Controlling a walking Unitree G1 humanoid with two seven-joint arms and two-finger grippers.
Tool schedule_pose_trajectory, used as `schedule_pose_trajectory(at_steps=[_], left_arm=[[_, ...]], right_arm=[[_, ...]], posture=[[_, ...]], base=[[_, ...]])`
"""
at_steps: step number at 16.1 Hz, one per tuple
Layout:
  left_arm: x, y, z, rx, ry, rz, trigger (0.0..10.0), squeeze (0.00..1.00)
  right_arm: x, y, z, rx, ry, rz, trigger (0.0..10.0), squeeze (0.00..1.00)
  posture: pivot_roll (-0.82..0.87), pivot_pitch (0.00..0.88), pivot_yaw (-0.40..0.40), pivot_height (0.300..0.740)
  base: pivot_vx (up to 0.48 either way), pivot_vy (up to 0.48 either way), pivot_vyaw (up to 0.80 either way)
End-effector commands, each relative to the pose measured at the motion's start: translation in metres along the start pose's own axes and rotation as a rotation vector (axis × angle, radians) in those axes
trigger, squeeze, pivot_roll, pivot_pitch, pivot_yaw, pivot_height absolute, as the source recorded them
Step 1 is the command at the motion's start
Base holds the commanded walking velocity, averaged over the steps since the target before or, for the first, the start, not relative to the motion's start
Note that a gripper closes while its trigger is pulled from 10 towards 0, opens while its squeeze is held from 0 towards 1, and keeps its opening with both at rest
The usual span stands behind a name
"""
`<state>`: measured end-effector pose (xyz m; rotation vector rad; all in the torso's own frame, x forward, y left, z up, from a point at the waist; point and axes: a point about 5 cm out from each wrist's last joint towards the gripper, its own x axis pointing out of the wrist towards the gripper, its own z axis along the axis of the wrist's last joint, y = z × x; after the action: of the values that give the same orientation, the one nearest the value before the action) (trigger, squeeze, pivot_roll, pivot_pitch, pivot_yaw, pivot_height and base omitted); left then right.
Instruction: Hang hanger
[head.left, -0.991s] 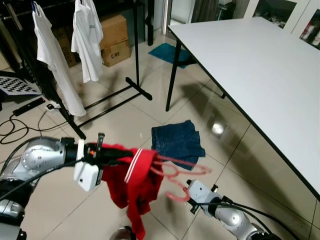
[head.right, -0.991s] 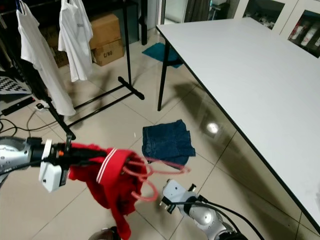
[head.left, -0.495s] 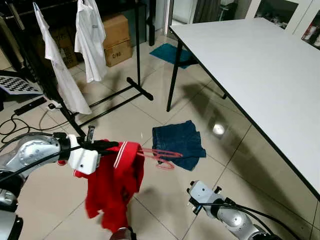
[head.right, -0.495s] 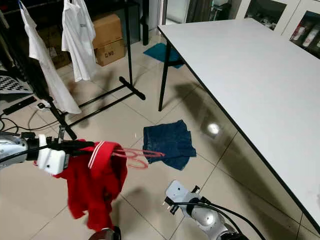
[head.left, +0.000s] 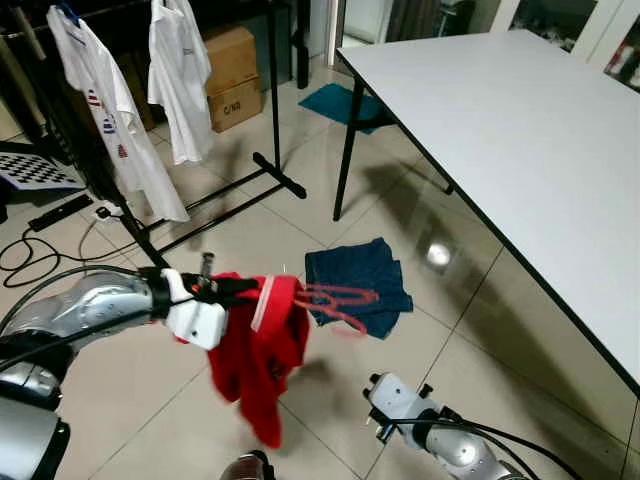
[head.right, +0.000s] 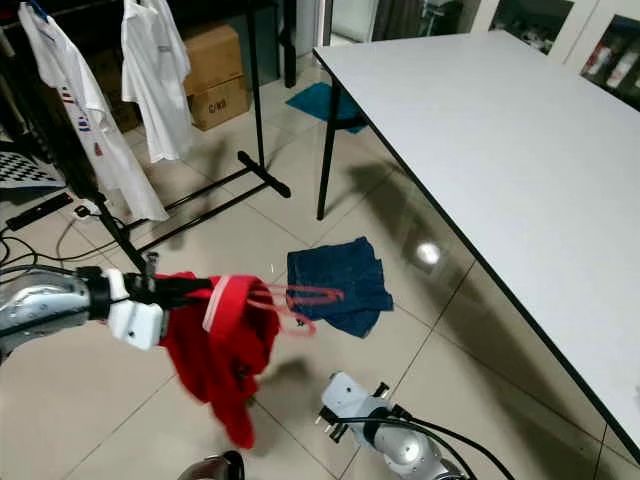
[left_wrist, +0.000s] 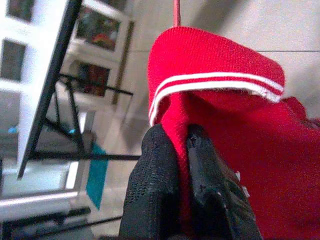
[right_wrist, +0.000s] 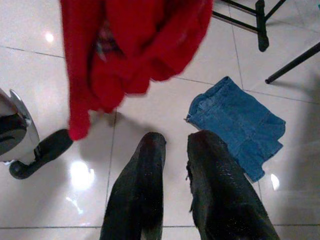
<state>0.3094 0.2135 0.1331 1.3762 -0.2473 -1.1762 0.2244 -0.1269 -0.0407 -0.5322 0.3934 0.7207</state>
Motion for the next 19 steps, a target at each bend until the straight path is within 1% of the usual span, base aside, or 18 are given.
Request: schedule_pose_trajectory(at_steps=[1,2,3,6,8,9,10,11,12,15,18,19], left_arm=[[0.001,0.009,0.002,0.049,-0.016,0.014,9.9,0.0],[0.001,0.009,0.002,0.079,-0.014,-0.004,9.8,0.0],[0.0,0.009,0.001,0.092,-0.012,-0.015,9.8,0.0],[-0.013,0.008,-0.003,0.128,-0.002,-0.033,9.8,0.0],[-0.017,0.012,-0.003,0.151,-0.009,-0.012,9.8,0.0],[-0.018,0.021,0.0,0.182,-0.035,0.026,9.6,0.0],[-0.017,0.028,0.003,0.208,-0.057,0.057,9.6,0.0],[-0.016,0.032,0.005,0.22,-0.069,0.069,9.5,0.0],[-0.012,0.034,0.007,0.241,-0.081,0.068,9.5,0.0],[-0.008,0.031,0.008,0.256,-0.09,0.053,9.5,0.0],[0.001,0.032,0.011,0.259,-0.113,0.07,9.3,0.0],[0.008,0.033,0.015,0.265,-0.135,0.077,9.3,0.0]], right_arm=[[-0.002,0.003,-0.004,0.007,0.015,0.01,10.0,0.0],[-0.003,0.005,-0.006,0.015,0.023,0.016,10.0,0.0],[-0.003,0.007,-0.007,0.019,0.03,0.02,10.0,0.0],[-0.006,0.014,-0.016,0.035,0.089,0.04,10.0,0.0],[-0.005,0.017,-0.018,0.057,0.114,0.052,10.0,0.0],[-0.003,0.021,-0.018,0.093,0.138,0.068,10.0,0.0],[0.0,0.024,-0.016,0.131,0.155,0.084,10.0,0.0],[0.003,0.026,-0.015,0.17,0.165,0.091,10.0,0.0],[0.009,0.03,-0.009,0.235,0.175,0.117,10.0,0.0],[0.016,0.035,0.001,0.285,0.15,0.143,10.0,0.0],[0.021,0.038,0.007,0.315,0.155,0.129,10.0,0.0],[0.023,0.038,0.009,0.327,0.163,0.099,10.0,0.0]], posture=[[0.18,0.157,0.027,0.74],[0.17,0.16,0.038,0.74],[0.17,0.161,0.041,0.74],[0.18,0.164,0.058,0.74],[0.19,0.166,0.061,0.74],[0.2,0.168,0.061,0.74],[0.21,0.169,0.064,0.74],[0.22,0.171,0.065,0.74],[0.23,0.172,0.065,0.74],[0.23,0.173,0.067,0.74],[0.22,0.173,0.067,0.74],[0.21,0.173,0.066,0.74]], base=[[0.0,0.0,0.0],[0.0,0.0,0.0],[0.0,0.0,0.0],[0.0,0.0,0.0],[0.0,0.0,0.0],[0.0,0.0,0.0],[0.0,0.0,0.0],[0.0,0.0,0.0],[0.0,0.0,0.0],[0.0,0.0,0.0],[0.0,0.0,0.0],[0.0,0.0,0.0]])
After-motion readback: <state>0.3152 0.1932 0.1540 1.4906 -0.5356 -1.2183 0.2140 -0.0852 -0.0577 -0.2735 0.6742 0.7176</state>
